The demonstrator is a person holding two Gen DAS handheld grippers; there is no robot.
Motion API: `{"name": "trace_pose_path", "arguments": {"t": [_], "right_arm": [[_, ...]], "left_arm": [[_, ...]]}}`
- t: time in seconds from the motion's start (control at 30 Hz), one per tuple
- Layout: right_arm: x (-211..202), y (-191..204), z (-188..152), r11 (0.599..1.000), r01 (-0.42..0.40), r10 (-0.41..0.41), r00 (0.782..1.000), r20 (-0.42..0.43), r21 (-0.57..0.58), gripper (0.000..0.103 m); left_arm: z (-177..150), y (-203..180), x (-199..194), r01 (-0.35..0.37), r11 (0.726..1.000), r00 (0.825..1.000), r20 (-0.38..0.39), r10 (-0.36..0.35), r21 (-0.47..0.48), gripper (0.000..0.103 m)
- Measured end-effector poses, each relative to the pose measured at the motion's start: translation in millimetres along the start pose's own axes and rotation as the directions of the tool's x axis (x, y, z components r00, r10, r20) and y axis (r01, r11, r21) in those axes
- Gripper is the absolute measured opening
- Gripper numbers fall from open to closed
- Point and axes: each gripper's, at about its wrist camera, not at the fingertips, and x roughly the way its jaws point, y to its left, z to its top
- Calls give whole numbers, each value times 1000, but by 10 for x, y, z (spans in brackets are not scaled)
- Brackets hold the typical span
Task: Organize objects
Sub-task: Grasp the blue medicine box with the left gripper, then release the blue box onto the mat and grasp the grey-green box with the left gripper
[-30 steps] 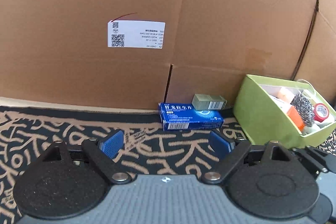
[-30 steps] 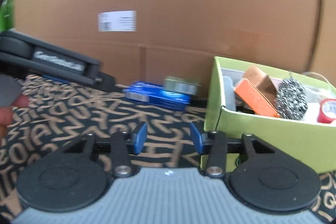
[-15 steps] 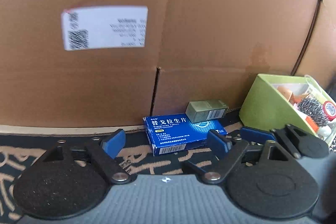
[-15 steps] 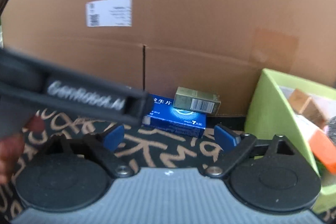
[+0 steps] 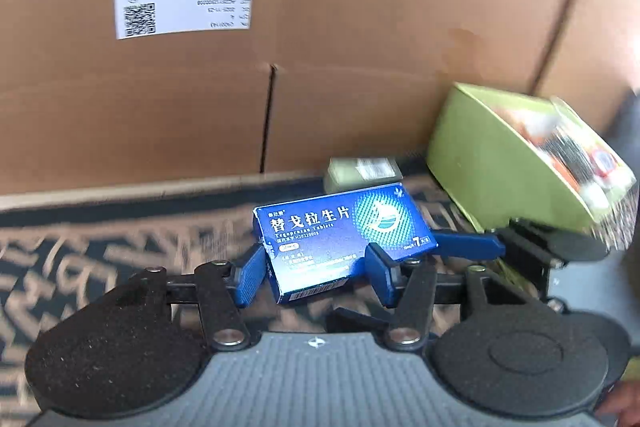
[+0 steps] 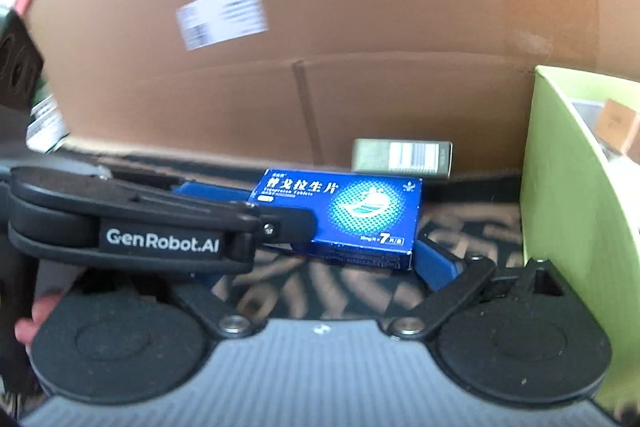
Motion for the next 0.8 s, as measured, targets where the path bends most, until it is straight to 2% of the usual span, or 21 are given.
{"name": "trace_pose_path", "arguments": {"t": [0.07, 0.27, 0.37, 0.43, 0.5, 0.63, 0.7, 0.8], "right_arm": [[-212, 124, -156, 1000, -27, 27, 1000, -13, 0, 99], [-813, 384, -573, 995, -82, 81, 996, -35, -51, 100], [-1100, 377, -616, 995, -84, 84, 996, -6, -52, 100], [-1225, 337, -655, 997, -63, 63, 998, 18, -34, 100], [-1332, 280, -673, 998, -56, 56, 998, 37, -9, 100], [-1443, 175, -695, 999, -36, 33, 996, 80, 33, 100], [-1462, 158, -716, 999, -13, 10, 996, 91, 31, 100], [-1485, 124, -759, 1000, 4, -5, 996, 88, 20, 101]], "left_arm": [[-161, -79, -201, -1, 1000, 1000, -6, 1, 3, 57], [-542, -213, -643, 55, 998, 998, -31, -55, 6, 58], [-502, -244, -653, 60, 998, 997, -50, -60, -5, 61], [-413, -229, -668, 27, 999, 999, -16, -28, -29, 66], [-274, -205, -686, 11, 999, 999, 35, -9, -50, 77], [90, -316, -423, 11, 997, 998, 60, -6, -72, 80], [247, -444, -172, -19, 1000, 998, 60, 20, -16, 83], [426, -589, 303, -89, 994, 996, 15, 88, 59, 83]]}}
